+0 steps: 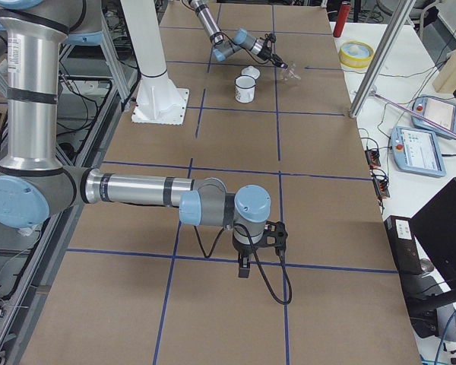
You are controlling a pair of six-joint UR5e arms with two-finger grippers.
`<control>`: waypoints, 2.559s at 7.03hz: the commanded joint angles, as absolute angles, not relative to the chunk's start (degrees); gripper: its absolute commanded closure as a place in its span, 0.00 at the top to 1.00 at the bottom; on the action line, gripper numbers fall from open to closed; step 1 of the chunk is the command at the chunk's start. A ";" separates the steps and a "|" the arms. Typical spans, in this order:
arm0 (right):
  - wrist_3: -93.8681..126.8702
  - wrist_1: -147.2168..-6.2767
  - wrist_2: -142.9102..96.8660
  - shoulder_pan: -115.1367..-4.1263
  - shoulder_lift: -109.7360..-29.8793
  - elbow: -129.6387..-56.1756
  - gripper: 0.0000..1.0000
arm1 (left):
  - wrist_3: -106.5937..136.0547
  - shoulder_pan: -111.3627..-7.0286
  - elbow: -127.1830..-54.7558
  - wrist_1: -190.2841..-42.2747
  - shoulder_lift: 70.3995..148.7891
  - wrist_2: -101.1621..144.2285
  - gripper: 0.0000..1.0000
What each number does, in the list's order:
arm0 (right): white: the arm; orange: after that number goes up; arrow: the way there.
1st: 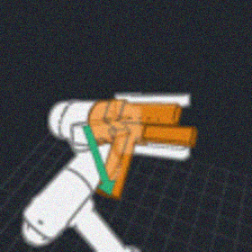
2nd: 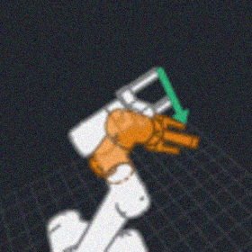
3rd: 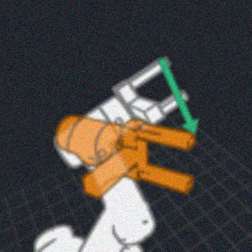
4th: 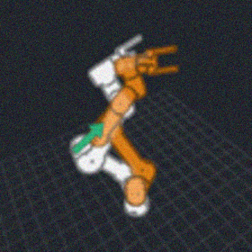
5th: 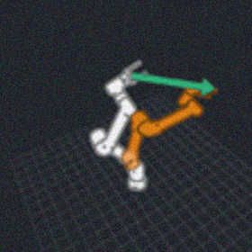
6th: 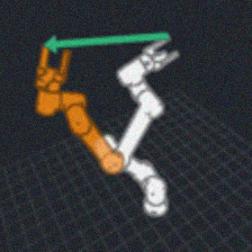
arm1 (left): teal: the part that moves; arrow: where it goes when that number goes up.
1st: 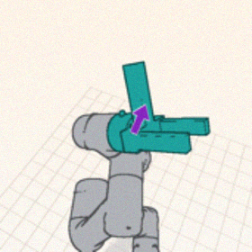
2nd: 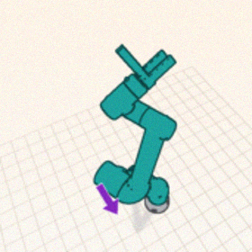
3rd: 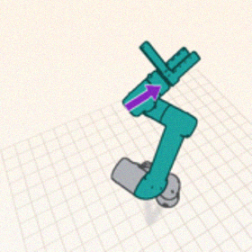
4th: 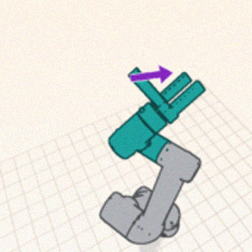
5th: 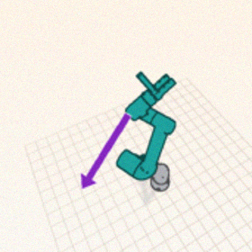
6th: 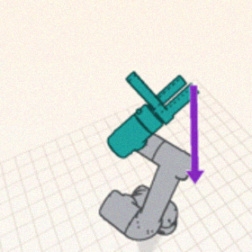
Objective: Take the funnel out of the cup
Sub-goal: 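Lower the funnel onto the table farther from the robot and release, then move the left gripper over the white lid beside the mug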
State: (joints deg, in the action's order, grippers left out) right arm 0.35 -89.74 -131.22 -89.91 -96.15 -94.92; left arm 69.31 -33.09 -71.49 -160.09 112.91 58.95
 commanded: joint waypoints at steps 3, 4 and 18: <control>0.35 -89.74 -131.22 -89.91 -96.15 -94.92 1.00 | 69.26 -33.84 -68.47 -159.79 113.64 58.97 0.00; 0.35 -89.74 -131.22 -89.91 -96.15 -94.92 1.00 | 69.08 -33.84 -68.47 -159.79 113.90 58.97 0.30; 0.35 -89.74 -131.22 -89.91 -96.15 -94.92 1.00 | 63.37 -35.33 -106.25 -129.09 96.66 88.90 1.00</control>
State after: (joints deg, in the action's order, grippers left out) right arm 0.35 -89.74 -131.22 -89.91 -96.12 -94.92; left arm 63.40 -34.78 -103.95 -137.61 95.04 83.55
